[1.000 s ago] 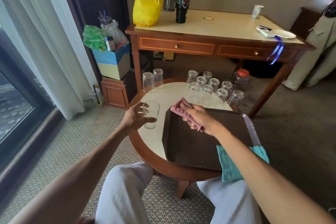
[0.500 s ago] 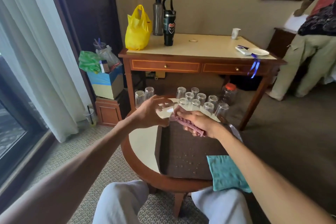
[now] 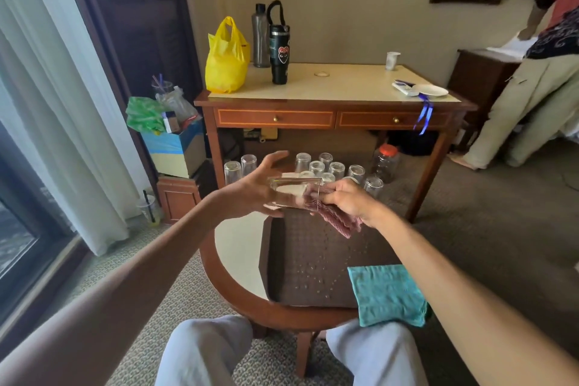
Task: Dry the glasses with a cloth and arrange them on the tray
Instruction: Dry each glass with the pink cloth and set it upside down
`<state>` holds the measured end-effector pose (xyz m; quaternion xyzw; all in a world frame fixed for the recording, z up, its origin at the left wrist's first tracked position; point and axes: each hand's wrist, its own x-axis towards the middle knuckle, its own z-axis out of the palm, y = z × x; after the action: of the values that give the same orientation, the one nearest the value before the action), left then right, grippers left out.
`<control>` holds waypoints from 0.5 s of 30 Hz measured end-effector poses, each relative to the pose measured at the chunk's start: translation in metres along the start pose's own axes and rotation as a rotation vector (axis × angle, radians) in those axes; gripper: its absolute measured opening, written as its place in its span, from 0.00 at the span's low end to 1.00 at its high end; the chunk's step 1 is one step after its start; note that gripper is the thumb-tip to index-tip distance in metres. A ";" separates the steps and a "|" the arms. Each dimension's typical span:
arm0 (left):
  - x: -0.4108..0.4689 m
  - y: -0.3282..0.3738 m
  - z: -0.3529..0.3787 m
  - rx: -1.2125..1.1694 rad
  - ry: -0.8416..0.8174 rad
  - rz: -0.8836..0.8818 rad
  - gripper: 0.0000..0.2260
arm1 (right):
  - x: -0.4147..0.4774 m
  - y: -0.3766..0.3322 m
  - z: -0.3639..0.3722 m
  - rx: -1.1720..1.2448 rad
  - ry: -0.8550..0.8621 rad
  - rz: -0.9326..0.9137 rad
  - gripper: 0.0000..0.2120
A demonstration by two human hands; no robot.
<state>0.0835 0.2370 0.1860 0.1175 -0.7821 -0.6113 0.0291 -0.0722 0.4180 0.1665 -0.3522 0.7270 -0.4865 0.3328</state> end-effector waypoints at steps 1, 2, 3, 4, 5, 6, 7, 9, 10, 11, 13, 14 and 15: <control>-0.002 0.002 -0.002 -0.219 -0.050 -0.119 0.34 | 0.000 0.001 0.000 -0.027 0.014 -0.011 0.02; -0.005 0.004 -0.002 -0.338 -0.062 -0.203 0.28 | 0.000 0.001 0.001 -0.043 0.029 -0.015 0.01; -0.006 0.006 -0.001 -0.375 -0.046 -0.261 0.23 | 0.001 0.002 0.002 -0.068 0.046 -0.019 0.01; -0.005 0.007 0.002 -0.381 -0.018 -0.304 0.20 | 0.002 0.001 0.003 -0.112 0.063 -0.023 0.04; -0.003 0.008 0.005 -0.362 0.013 -0.329 0.18 | 0.004 -0.001 0.005 -0.180 0.084 -0.021 0.07; -0.001 0.009 0.009 -0.339 0.040 -0.344 0.18 | 0.010 0.002 0.007 -0.274 0.124 -0.011 0.11; 0.001 0.009 0.012 -0.317 0.058 -0.345 0.17 | 0.014 0.004 0.009 -0.364 0.162 -0.013 0.15; 0.002 0.010 0.015 -0.283 0.073 -0.320 0.15 | 0.026 0.013 0.013 -0.492 0.210 -0.004 0.18; 0.003 0.010 0.015 -0.266 0.083 -0.298 0.14 | 0.030 0.015 0.013 -0.499 0.202 -0.021 0.18; 0.004 0.010 0.015 -0.248 0.096 -0.281 0.14 | 0.029 0.014 0.013 -0.480 0.153 -0.040 0.18; 0.004 0.011 0.014 -0.212 0.138 -0.261 0.15 | 0.018 0.004 0.012 -0.387 0.011 -0.054 0.24; 0.005 0.012 0.014 -0.199 0.165 -0.256 0.14 | 0.014 0.000 0.012 -0.315 -0.047 -0.024 0.29; 0.005 0.012 0.014 -0.193 0.195 -0.259 0.13 | 0.010 -0.003 0.011 -0.273 -0.074 0.012 0.34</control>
<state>0.0738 0.2514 0.1937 0.2726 -0.6916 -0.6678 0.0369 -0.0675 0.4033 0.1641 -0.4075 0.7756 -0.3678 0.3116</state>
